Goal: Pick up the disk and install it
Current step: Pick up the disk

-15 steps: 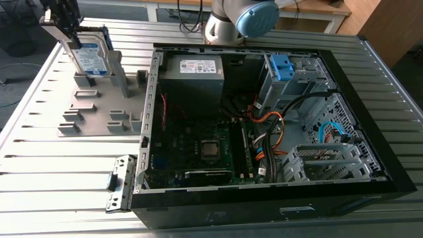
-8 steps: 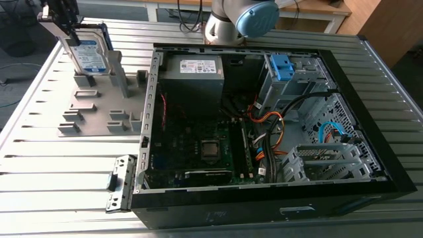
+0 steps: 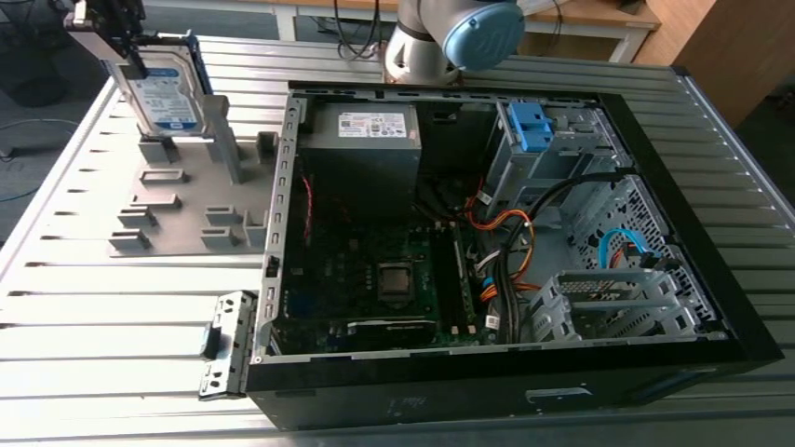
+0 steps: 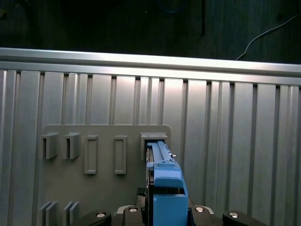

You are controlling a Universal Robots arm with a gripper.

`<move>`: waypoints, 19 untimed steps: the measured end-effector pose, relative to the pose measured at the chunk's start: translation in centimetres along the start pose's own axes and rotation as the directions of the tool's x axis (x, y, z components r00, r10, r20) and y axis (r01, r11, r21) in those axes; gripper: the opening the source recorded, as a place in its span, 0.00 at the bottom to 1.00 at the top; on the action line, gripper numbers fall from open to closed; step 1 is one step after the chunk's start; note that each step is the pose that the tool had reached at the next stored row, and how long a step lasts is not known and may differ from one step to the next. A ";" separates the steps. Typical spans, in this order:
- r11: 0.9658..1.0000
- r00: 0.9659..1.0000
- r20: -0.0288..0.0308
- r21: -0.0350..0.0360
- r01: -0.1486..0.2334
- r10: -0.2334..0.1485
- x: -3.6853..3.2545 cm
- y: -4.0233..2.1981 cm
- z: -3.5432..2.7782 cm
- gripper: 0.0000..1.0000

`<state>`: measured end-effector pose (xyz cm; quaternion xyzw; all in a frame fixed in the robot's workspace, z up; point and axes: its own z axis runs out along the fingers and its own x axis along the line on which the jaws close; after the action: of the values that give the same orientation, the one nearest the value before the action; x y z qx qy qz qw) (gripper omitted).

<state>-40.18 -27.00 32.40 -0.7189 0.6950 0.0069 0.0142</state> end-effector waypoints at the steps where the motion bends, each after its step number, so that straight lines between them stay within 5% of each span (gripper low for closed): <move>1: 1.000 1.000 0.000 0.000 0.000 0.000 0.00 0.00 -0.10 0.36; 19: 1.000 1.000 0.000 0.000 0.000 0.000 -0.05 -0.02 -1.73 0.36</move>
<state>-40.18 -27.00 34.13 -0.7189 0.6950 0.0071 0.0144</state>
